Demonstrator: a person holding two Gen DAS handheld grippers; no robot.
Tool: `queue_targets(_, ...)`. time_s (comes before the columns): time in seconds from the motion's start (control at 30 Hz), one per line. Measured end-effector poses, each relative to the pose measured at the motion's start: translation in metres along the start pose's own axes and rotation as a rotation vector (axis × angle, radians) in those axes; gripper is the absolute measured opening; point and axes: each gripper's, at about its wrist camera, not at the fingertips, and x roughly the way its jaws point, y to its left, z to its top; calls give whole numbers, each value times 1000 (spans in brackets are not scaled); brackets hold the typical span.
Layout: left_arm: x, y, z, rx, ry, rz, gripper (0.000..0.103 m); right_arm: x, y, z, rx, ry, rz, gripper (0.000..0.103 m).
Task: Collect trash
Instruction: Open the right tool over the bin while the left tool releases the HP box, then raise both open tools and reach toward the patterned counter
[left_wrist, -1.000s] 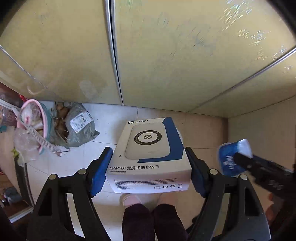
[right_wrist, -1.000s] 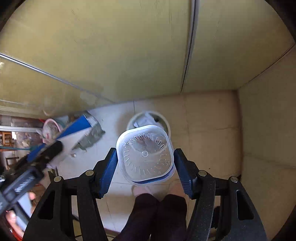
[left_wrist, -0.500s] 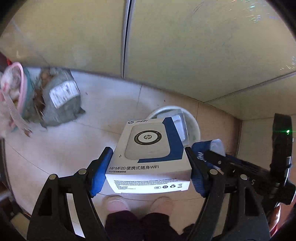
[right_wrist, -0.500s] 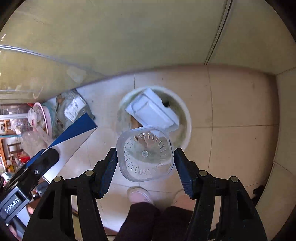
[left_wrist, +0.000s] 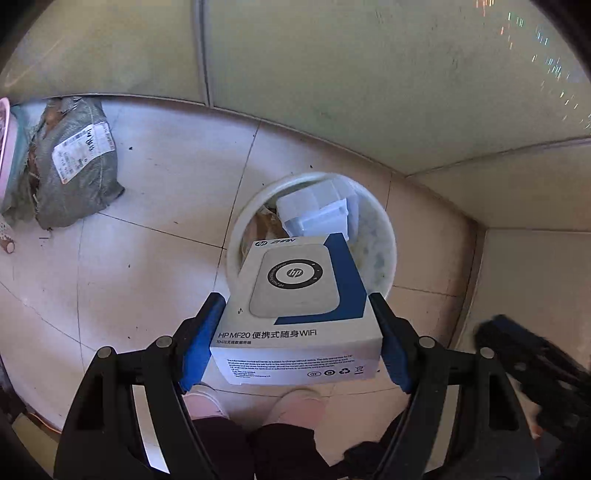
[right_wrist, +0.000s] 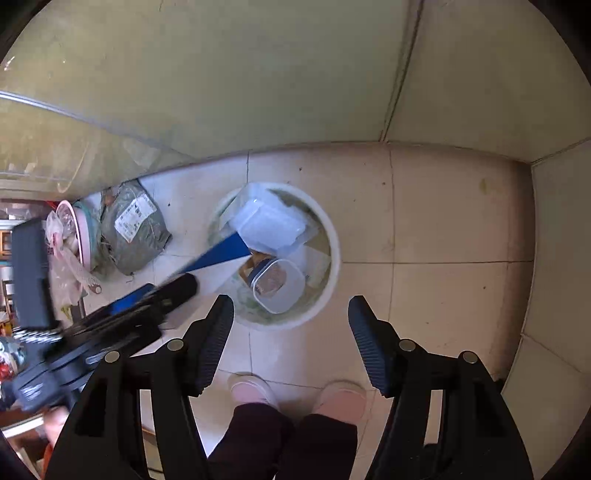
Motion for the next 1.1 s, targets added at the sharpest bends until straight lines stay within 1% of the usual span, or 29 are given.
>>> queue_targets(0.1, 16, -7, 1, 26, 37, 3, 77, -7, -5, 1, 12, -18, 6, 61)
queue_targets(0.13, 22, -7, 1, 29, 60, -10, 77, -9, -5, 0, 17, -23, 8, 61)
queue_targets(0.23, 35, -2, -1, 28, 135, -81, 77, -14, -3, -2, 25, -34, 17, 61)
queue_targets(0.33, 30, 1, -5, 43, 117, -73, 77, -20, 0, -5, 27, -49, 19, 61)
queue_targets(0.37, 26, 0, -7, 53, 107, -55, 77, -23, 0, -6, 26, -52, 20, 61)
queue_targets(0.43, 14, 1, -10, 67, 89, -27, 77, -29, 3, -8, 26, -58, 21, 61)
queue_targets(0.5, -2, 0, -12, 83, 69, -16, 77, -39, 6, -11, 26, -63, 22, 61)
queue_targets(0.63, -59, -8, -17, 131, -6, 14, 77, -74, 16, -14, 19, -81, 26, 61)
queue_targets(0.7, -99, -13, -19, 153, -47, 20, 77, -97, 24, -15, 17, -95, 28, 61)
queue_targets(0.83, -186, -28, -23, 194, -136, 14, 77, -160, 43, -19, -1, -151, 28, 61)
queue_targets(1.1, -372, -65, -42, 285, -316, -14, 77, -315, 91, -41, -16, -313, 37, 61)
